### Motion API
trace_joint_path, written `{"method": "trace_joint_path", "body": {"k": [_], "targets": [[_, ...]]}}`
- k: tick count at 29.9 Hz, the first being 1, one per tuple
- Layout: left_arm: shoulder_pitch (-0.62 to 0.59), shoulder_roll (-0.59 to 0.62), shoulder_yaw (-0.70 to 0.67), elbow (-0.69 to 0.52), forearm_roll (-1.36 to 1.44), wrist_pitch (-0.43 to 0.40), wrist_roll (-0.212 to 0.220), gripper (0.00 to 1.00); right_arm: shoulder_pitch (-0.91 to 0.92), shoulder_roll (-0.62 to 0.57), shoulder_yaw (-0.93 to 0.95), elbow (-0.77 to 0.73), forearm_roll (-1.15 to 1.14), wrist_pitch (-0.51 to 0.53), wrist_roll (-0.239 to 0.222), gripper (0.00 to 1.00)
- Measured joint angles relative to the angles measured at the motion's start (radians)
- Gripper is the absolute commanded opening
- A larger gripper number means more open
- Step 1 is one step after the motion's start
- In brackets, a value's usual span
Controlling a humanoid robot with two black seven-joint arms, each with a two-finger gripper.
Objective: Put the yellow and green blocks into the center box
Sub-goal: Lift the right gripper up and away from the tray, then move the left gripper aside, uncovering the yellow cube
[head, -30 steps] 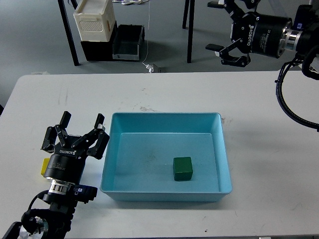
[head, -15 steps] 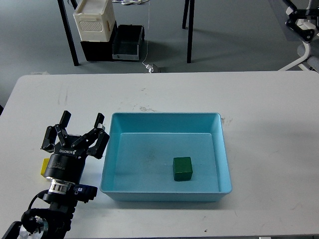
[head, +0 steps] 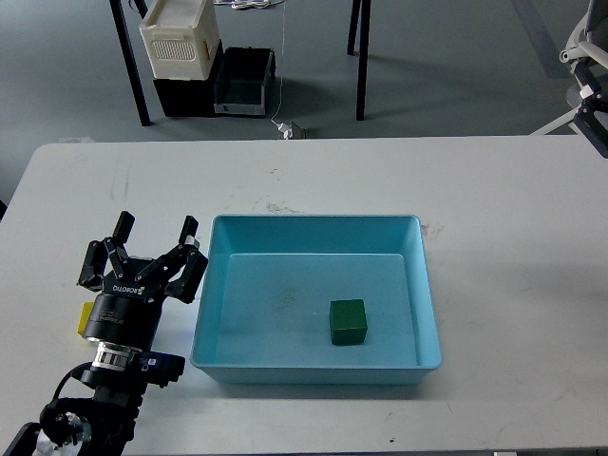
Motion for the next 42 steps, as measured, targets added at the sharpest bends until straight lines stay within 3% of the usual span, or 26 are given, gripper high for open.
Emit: {"method": "trace_joint_path", "body": {"k": [13,21,30,37,42], "targets": [[0.002,0.000,-0.019,-0.003,-0.001,0.000,-0.003,1.00,-0.380,0.251,0.140,0.199,0.001,0.000,0.000,1.00],[-0.009,0.000,-0.053,-0.005,-0.002,0.000,-0.004,1.00,-0.509,0.334,0.163,0.277,-0.001,0.000,0.000,1.00],[-0.024,0.000,-0.074,-0.003,-0.008,0.000,-0.007,1.00,-0.556,0.340,0.158,0.285,-0.012,0.000,0.000,1.00],[-0.019,0.000,-0.214,-0.001,-0.001,0.000,-0.106,1.00,-0.579,0.299,0.129,0.306,-0.055,0.000,0.000,1.00],[-0.063,0.080,-0.308,0.038,-0.002,0.000,-0.097,1.00,-0.581,0.273,0.110,0.322,-0.062,0.000,0.000,1.00]]}}
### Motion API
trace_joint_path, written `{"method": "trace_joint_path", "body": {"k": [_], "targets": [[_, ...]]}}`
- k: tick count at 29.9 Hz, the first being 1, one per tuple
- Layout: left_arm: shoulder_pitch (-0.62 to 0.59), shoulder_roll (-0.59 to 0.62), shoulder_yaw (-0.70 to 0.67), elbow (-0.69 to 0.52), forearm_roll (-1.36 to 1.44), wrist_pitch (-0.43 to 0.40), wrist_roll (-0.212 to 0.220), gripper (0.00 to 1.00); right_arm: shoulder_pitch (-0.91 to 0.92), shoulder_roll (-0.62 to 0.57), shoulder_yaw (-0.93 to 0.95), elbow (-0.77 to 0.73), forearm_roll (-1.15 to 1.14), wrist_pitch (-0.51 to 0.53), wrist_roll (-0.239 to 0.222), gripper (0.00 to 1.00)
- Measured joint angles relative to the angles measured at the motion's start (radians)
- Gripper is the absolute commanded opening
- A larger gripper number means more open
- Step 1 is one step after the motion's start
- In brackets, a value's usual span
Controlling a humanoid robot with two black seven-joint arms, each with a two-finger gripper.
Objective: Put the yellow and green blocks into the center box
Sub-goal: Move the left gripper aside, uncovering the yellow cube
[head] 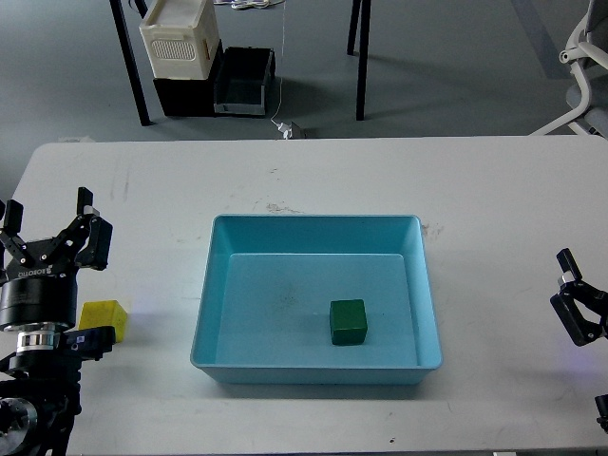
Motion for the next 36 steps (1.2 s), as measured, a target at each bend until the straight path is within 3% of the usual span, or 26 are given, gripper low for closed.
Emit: {"method": "trace_joint_path", "body": {"k": [8,16,28,36], "targets": [[-0.129,0.091,-0.009,0.114,-0.005,0.000,-0.027,1.00,-0.008,0.018,-0.002,0.021,-0.019,0.000,0.000,1.00],[-0.180,0.353,0.043,0.107,0.087,0.000,-0.044,1.00,-0.005,0.034,0.001,0.023,-0.019,0.000,0.000,1.00],[-0.454,0.788,0.295,0.107,0.265,0.000,-0.040,1.00,0.064,0.105,-0.088,0.019,-0.070,0.000,0.000,1.00],[-0.769,0.927,0.581,0.109,0.366,0.000,-0.035,1.00,0.091,0.138,-0.195,0.017,-0.191,0.000,0.000,1.00]]}}
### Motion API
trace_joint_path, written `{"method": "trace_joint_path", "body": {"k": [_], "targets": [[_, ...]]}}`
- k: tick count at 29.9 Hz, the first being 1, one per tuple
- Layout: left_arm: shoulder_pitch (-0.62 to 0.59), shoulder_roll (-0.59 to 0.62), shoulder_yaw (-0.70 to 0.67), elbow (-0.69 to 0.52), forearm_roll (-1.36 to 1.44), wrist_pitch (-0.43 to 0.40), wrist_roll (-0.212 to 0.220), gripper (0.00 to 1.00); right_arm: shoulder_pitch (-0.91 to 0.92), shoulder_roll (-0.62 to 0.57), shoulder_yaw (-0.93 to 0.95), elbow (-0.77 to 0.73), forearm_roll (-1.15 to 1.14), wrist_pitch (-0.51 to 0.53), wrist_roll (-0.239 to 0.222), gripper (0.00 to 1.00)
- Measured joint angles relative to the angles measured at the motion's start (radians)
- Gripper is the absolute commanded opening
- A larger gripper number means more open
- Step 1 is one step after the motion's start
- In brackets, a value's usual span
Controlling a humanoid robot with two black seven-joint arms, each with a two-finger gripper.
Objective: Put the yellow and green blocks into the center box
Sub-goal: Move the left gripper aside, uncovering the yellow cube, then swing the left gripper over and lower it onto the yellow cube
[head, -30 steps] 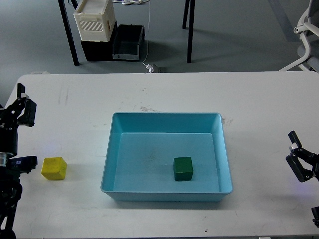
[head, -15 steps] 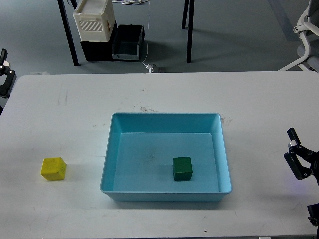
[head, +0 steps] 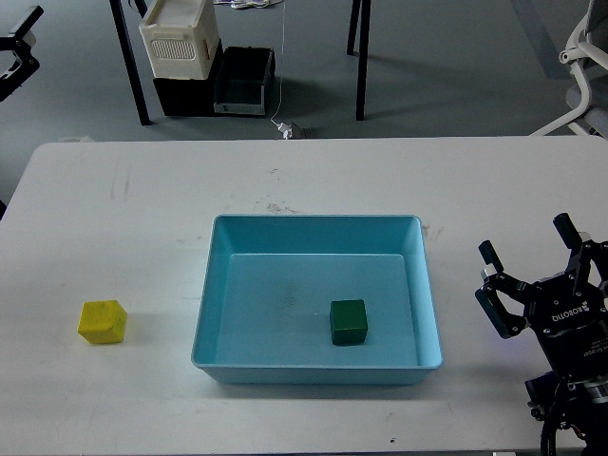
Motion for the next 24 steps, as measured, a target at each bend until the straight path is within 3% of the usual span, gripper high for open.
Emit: {"method": "trace_joint_path", "body": {"k": [10,20,24], "targets": [[-0.375,0.007,0.424,0.000,0.200,-0.001,0.001,1.00,0.004,0.027,-0.057,0.009,-0.165,0.000,0.000,1.00],[-0.593,-0.003,0.672,0.000,0.347,0.000,0.005,1.00,0.023,0.041,-0.062,0.011,-0.186,0.000,0.000,1.00],[-0.711,-0.077,0.820,0.028,0.378,0.000,0.004,1.00,0.031,0.052,-0.060,0.008,-0.186,0.000,0.000,1.00]]}}
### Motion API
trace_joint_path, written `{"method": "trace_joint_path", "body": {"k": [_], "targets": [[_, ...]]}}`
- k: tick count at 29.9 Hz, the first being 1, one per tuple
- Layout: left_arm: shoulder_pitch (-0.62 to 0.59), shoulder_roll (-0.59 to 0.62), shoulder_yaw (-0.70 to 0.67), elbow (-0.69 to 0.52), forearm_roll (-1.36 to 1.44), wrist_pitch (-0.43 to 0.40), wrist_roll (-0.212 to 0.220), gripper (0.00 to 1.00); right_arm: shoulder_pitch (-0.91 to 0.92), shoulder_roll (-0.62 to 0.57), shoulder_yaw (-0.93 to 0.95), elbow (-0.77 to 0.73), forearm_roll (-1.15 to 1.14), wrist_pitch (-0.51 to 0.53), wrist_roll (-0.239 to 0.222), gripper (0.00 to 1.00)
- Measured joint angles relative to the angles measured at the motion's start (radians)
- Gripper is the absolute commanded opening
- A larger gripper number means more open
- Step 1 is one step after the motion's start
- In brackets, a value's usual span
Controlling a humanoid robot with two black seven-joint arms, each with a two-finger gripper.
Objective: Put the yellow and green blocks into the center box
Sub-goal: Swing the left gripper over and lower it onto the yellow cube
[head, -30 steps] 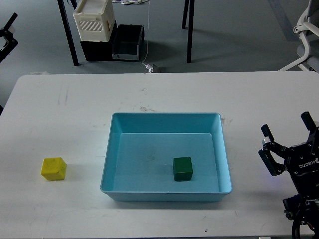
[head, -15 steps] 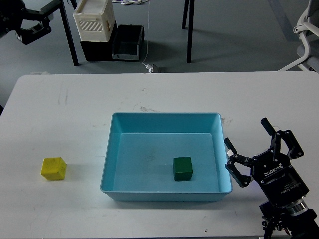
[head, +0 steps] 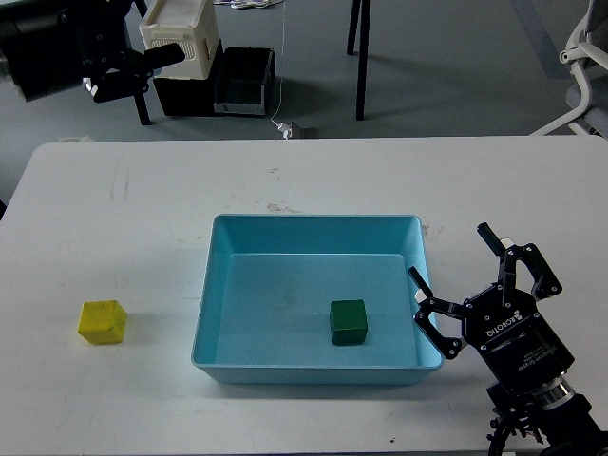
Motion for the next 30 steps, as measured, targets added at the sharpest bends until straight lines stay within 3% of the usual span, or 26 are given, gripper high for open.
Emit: {"method": "trace_joint_path", "body": {"k": [5,11,21,30], "targets": [[-0.151,-0.157,0.252,0.086,0.015,0.000,0.002,1.00,0.001,0.003,0.006,0.000,0.002,0.000,0.000,1.00],[-0.259,-0.239,0.456,0.096,0.107,0.000,0.006,1.00,0.000,0.001,0.011,0.000,0.003,0.000,0.000,1.00],[-0.425,-0.252,0.770,0.043,0.270,0.000,0.003,1.00,-0.006,-0.002,0.016,-0.003,0.002,0.000,0.000,1.00],[-0.472,-0.159,0.919,-0.020,0.349,0.000,0.001,1.00,-0.015,-0.006,0.100,-0.003,0.009,0.000,0.002,1.00]]}}
